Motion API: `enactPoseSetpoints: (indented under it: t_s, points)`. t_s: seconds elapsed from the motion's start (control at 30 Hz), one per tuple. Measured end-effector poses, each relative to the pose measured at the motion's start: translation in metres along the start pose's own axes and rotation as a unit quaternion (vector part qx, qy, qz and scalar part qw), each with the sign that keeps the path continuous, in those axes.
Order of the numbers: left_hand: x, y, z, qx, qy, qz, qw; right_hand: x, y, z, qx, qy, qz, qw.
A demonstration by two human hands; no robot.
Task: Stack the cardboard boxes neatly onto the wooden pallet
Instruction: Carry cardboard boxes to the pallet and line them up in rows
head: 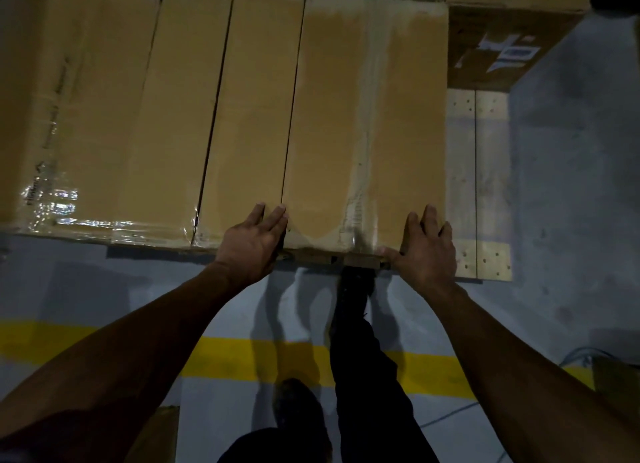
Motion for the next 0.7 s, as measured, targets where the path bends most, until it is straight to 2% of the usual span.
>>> enactPoseSetpoints:
  t_s: [0.23,0.4,0.6,0.7]
  points:
    - [0.003,0.011,0.004,-0.035,-0.034,0.012,0.999,0.003,-0.003,0.001,-0.009,-0.049,0.003,0.999]
    - [-0.012,0.018,-0.006,-0.079,-0.069,0.117,0.988,-0.017,-0.007,0.012,0.002,-0.091,-0.018,0.996]
    - [-0.081,0.023,-0.005,-0.099,-0.073,0.153,0.980,-0.081,-0.019,0.053,0.015,-0.090,-0.094,0.991]
    - [-0.120,0.023,0.007,-0.139,-0.064,0.175,0.973,-0.111,-0.028,0.082,0.031,-0.098,-0.108,0.989]
Point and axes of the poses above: each hand's wrist, its own z-axis away from the middle knuckle, its own x-axis out of the palm, y = z × x, the point moved 9 cm from there along -z, towards the middle knuckle, and after that the axes turned 1 degree about x, right-handed, at the moved point
